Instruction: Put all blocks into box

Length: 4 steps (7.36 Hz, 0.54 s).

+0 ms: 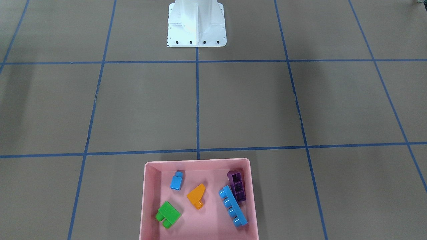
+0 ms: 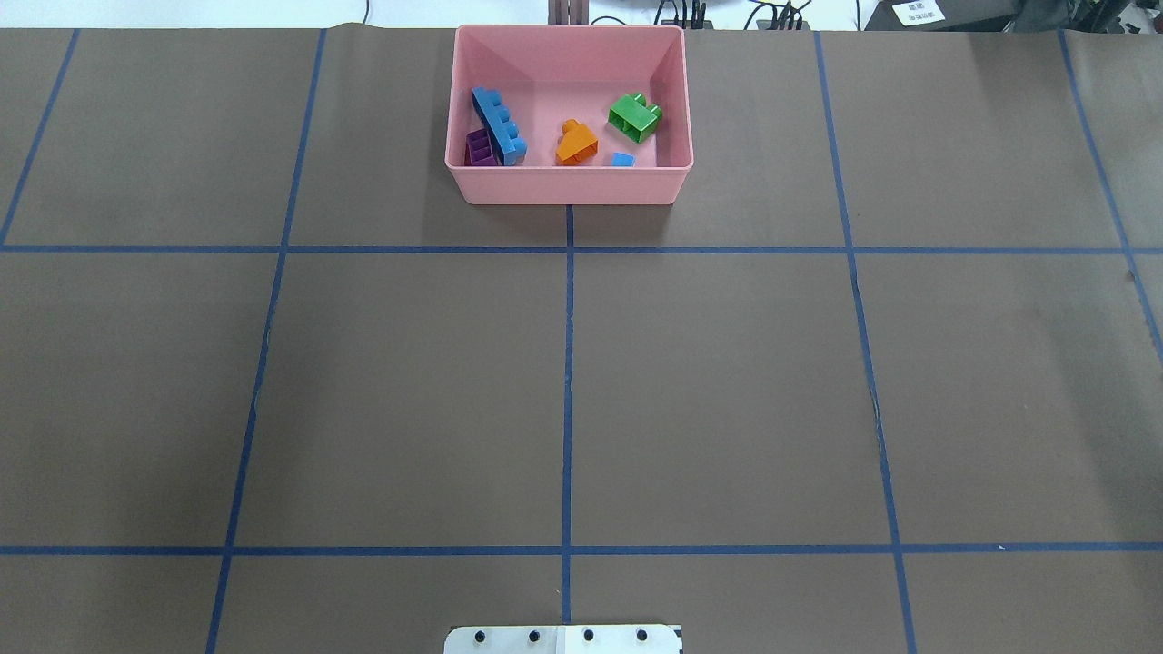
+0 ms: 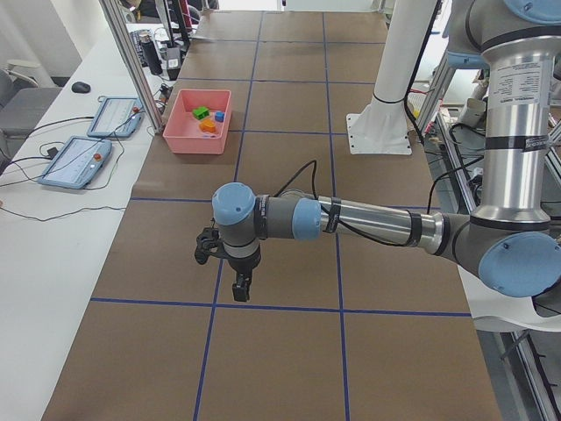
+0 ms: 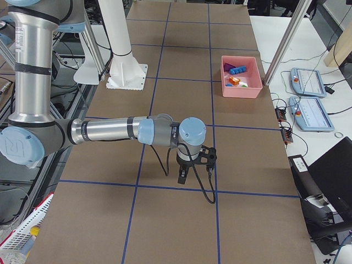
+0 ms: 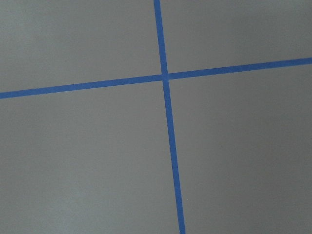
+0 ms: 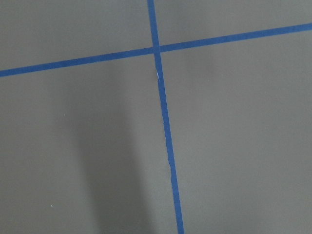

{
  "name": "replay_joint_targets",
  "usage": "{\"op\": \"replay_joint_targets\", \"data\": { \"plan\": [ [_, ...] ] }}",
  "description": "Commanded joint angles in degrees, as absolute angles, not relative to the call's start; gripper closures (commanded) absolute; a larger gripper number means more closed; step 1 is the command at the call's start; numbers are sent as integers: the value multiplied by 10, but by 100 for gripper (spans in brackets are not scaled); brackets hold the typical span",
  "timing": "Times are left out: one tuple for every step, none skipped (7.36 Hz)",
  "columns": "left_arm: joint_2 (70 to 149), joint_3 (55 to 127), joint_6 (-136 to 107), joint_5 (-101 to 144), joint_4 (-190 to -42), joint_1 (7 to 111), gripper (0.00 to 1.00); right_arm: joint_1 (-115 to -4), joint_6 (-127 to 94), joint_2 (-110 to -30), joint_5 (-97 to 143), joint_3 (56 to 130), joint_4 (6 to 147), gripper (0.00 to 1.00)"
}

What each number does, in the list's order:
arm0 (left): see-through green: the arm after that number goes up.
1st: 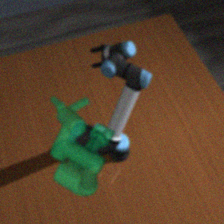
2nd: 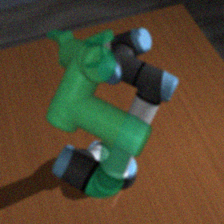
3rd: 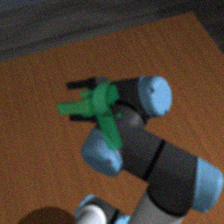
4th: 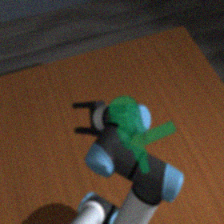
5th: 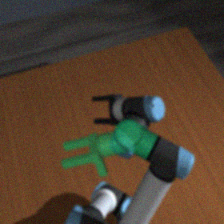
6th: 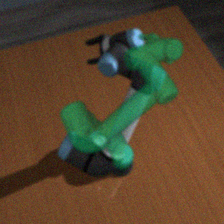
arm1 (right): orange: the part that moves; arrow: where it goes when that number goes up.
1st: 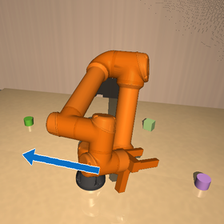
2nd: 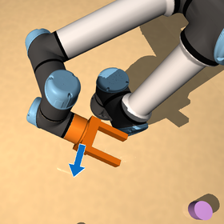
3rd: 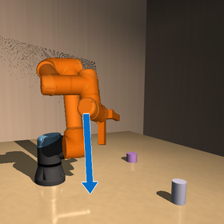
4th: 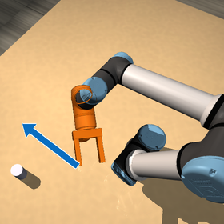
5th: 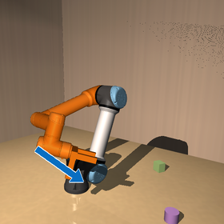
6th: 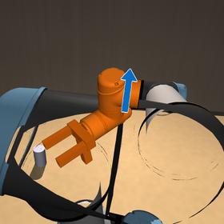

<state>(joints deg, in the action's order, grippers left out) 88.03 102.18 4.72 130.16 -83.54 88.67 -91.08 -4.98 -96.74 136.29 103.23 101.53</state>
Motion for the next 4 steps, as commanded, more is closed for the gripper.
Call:
{"op": "replay_joint_targets", "data": {
  "plan": [
    [876,1050,47,1298,-836,887,0,-914,-52,-967,1370,1027,1015,0],
    [875,1051,47,1298,-836,887,0,-914,-52,-967,1374,1029,1015,0],
    [875,1049,46,1296,-836,887,0,-914,-50,-963,1370,1029,1013,0],
    [874,1047,45,1297,-836,887,0,-914,-50,-964,1366,1027,994,0]
  ]
}}
